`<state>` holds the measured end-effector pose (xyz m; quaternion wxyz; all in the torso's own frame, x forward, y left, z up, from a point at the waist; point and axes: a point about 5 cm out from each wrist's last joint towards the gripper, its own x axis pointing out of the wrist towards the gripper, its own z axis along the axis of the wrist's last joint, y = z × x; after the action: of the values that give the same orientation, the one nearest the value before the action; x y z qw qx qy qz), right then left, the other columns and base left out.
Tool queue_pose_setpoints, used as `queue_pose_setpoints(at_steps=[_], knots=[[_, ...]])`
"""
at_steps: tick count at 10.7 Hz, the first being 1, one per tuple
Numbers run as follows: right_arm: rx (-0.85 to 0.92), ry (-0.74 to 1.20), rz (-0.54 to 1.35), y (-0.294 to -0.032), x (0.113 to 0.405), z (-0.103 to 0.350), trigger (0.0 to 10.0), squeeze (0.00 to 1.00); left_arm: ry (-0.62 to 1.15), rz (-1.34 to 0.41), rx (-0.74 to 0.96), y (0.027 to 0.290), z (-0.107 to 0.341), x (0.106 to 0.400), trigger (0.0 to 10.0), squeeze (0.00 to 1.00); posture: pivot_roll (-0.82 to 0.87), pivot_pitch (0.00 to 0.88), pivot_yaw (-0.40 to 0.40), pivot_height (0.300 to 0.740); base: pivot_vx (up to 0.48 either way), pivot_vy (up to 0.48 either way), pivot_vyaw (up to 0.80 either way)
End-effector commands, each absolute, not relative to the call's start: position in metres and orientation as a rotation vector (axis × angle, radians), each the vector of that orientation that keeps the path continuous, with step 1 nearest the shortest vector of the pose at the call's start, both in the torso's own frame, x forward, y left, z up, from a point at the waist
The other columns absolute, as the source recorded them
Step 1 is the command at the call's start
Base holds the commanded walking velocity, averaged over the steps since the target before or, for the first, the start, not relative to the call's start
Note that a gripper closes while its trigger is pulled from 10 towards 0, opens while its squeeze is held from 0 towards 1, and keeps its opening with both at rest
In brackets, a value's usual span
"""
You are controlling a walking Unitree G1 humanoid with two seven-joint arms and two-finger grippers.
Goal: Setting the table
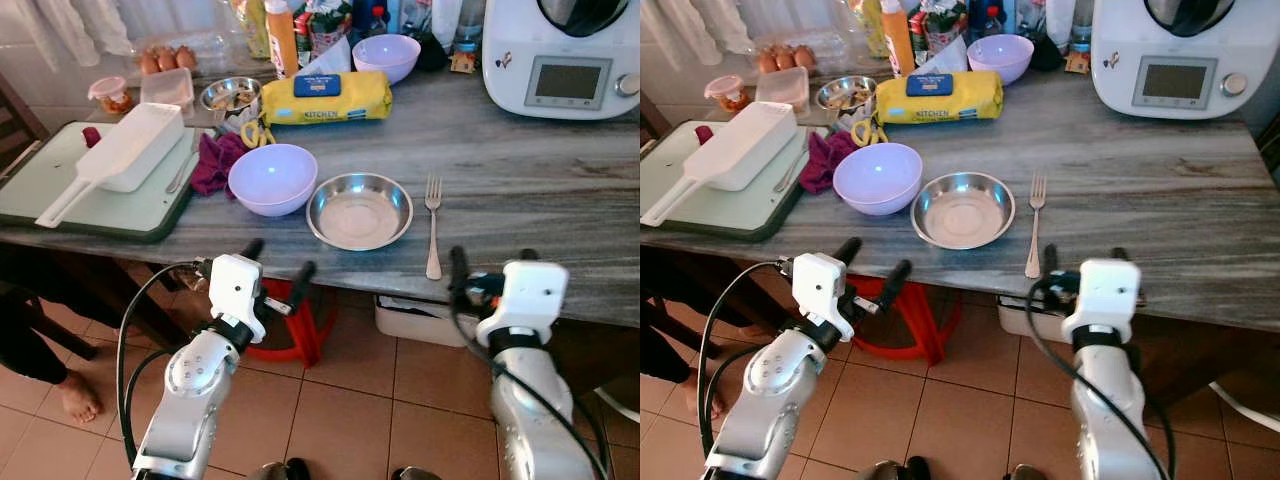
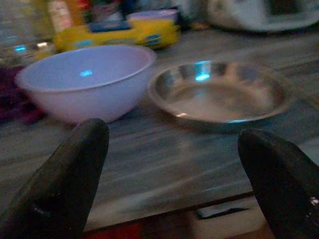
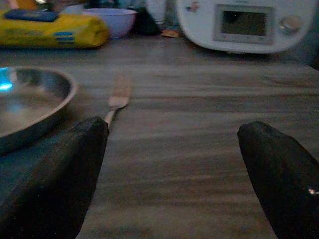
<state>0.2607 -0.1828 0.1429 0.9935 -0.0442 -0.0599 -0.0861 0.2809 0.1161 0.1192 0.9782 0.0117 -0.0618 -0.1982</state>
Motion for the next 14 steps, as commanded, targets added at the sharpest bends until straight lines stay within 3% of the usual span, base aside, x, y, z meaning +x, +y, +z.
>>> queue_pose_setpoints(at_steps=[1, 3, 5, 9, 14], knots=[[-0.060, -0.114, -0.192, -0.185, 0.263, 0.145, 10.0, 0.00, -0.123, -0.337, 0.046, 0.123, 0.120, 0.285, 10.0, 0.00, -0.16, 0.104, 0.112, 0.740, 0.000, 0.000, 0.00], [-0.098, -0.105, -0.142, -0.180, 0.267, 0.144, 10.0, 0.00, -0.109, -0.245, 0.025, 0.129, 0.119, 0.290, 10.0, 0.00, -0.16, 0.104, 0.115, 0.740, 0.000, 0.000, 0.00], [-0.074, -0.114, -0.226, -0.183, 0.263, 0.143, 10.0, 0.00, -0.128, -0.151, 0.038, 0.137, 0.119, 0.290, 10.0, 0.00, -0.16, 0.103, 0.117, 0.740, 0.000, 0.000, 0.00], [-0.152, -0.130, -0.201, -0.192, 0.244, 0.140, 10.0, 0.00, -0.081, -0.023, 0.119, 0.171, 0.101, 0.268, 10.0, 0.00, -0.15, 0.095, 0.109, 0.740, 0.000, 0.000, 0.00], [-0.158, -0.113, -0.240, -0.201, 0.243, 0.138, 10.0, 0.00, -0.066, -0.008, 0.129, 0.169, 0.097, 0.266, 10.0, 0.00, -0.15, 0.101, 0.099, 0.740, 0.000, 0.000, -0.74]])
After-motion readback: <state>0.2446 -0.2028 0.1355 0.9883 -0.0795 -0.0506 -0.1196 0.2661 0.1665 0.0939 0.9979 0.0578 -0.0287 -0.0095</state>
